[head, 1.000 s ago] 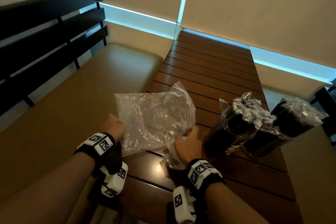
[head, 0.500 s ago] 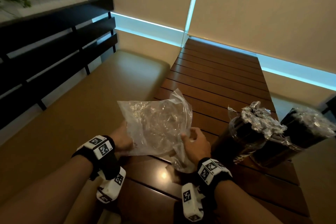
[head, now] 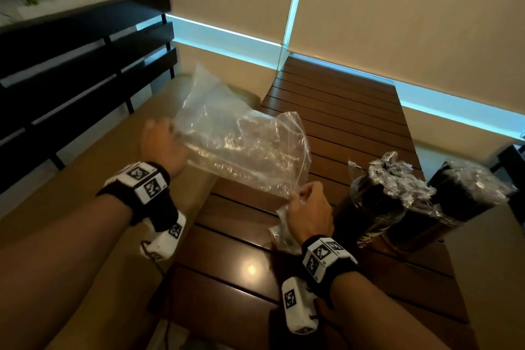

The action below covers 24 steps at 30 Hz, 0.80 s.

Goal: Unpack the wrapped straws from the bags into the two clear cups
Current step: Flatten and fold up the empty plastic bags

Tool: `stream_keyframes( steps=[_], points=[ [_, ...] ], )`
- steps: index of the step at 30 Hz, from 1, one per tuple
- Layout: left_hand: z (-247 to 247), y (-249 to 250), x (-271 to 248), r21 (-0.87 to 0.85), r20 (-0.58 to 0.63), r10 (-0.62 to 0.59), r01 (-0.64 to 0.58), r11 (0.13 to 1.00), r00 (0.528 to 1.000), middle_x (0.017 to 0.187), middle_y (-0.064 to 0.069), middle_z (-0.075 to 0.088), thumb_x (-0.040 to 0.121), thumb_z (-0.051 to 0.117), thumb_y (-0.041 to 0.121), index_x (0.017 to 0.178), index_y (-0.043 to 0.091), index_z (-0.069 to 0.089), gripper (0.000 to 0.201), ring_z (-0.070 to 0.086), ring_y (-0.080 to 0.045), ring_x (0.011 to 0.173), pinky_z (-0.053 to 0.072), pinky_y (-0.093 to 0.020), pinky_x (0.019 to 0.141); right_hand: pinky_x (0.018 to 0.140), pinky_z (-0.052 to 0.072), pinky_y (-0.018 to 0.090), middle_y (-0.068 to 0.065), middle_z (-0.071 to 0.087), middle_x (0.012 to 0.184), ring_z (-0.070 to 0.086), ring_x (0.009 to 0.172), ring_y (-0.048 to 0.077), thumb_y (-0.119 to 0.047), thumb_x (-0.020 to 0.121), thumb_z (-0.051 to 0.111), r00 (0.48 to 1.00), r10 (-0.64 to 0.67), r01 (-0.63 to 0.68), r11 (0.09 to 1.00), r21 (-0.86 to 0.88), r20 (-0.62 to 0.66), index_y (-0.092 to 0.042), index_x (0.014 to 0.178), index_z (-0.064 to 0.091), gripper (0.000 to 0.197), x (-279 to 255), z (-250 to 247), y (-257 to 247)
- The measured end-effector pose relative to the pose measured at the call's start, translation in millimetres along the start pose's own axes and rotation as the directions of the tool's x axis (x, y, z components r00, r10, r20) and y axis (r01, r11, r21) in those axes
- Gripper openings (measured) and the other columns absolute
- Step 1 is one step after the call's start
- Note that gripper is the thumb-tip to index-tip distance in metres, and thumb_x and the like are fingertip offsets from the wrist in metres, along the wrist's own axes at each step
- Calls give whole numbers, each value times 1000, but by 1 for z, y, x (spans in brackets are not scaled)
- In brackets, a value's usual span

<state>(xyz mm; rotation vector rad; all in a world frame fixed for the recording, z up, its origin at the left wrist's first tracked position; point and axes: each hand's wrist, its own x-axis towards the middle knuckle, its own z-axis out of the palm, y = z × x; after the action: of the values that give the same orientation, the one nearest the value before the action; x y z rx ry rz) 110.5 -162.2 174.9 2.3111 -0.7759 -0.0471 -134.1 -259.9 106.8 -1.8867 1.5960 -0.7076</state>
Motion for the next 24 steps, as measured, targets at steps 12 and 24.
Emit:
stream_keyframes(
  steps=[12, 24],
  points=[
    [-17, 48, -57, 293, 179, 842, -845, 448, 509, 76, -10, 47, 74, 63, 8, 84, 8, 59, 10, 31, -17, 59, 28, -27, 45, 47, 49, 23, 6, 38, 133, 56, 84, 12, -23, 76, 75, 615, -757, 757, 645, -104, -221, -30, 127, 41, 62, -29, -48, -54],
    [59, -31, -101, 307, 581, 669, -886, 348, 464, 79, 4, 63, 70, 39, 20, 78, 27, 63, 26, 62, -19, 76, 38, -34, 83, 66, 49, 33, -2, 59, 107, 64, 91, 24, -30, 94, 51, 645, -426, 757, 476, -449, 635, -23, 98, 62, 14, -22, -40, 28]
  ],
)
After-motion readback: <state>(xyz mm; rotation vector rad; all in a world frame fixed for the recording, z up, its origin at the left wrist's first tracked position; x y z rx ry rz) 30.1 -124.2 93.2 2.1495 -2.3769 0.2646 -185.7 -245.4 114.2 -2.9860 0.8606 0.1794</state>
